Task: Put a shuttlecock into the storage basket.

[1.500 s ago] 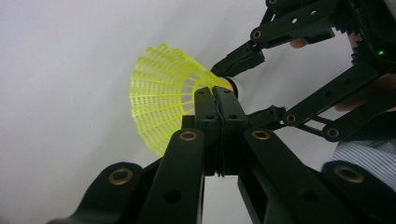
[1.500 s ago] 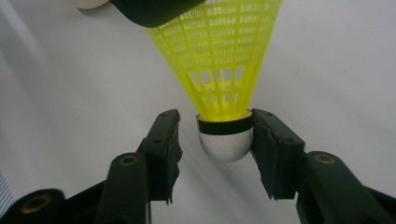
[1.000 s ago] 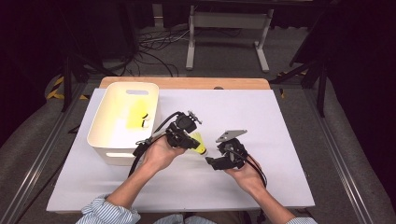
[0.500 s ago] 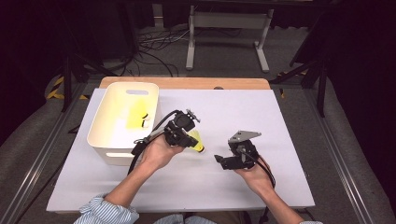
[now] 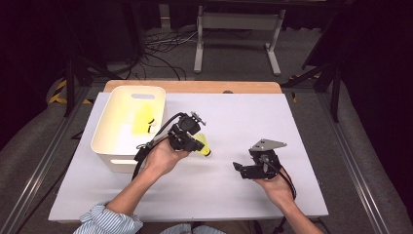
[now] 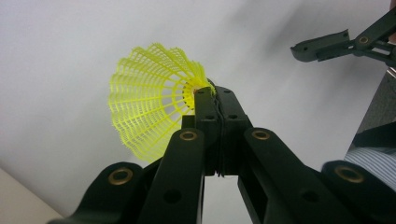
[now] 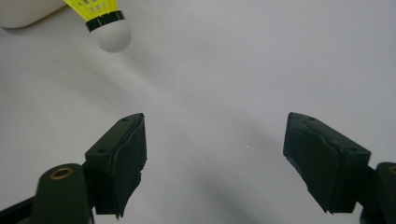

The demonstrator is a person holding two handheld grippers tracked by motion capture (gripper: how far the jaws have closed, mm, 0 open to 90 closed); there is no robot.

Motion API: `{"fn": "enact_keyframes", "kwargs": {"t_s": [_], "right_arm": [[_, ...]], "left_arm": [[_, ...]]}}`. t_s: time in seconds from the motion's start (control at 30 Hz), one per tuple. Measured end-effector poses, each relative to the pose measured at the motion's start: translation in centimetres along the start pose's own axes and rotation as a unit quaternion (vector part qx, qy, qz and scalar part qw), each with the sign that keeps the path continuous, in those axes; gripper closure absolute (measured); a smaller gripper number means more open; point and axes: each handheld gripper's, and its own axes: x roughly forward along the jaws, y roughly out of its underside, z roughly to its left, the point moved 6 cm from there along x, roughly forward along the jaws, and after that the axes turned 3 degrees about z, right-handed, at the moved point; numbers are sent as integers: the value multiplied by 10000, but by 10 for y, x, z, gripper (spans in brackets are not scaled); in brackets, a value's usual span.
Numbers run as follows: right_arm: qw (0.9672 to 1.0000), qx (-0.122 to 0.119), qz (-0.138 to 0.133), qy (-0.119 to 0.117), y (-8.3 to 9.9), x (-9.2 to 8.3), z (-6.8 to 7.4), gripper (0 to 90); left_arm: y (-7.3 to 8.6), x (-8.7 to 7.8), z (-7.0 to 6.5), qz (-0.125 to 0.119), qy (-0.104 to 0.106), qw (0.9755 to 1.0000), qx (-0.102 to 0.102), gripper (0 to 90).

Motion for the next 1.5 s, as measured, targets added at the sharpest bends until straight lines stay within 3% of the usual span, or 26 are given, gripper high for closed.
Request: {"fn": "enact_keyframes", "kwargs": {"t_s": [0.43, 1.5], "right_arm": [[9991, 214, -293, 230, 18, -15, -17, 213], [9952, 549, -684, 444, 44, -30, -33, 198]], "left_arm": [[-3, -8, 4, 3, -111, 9999, 2, 893], [-5, -41, 24, -261, -247, 9991, -231, 892]]}}
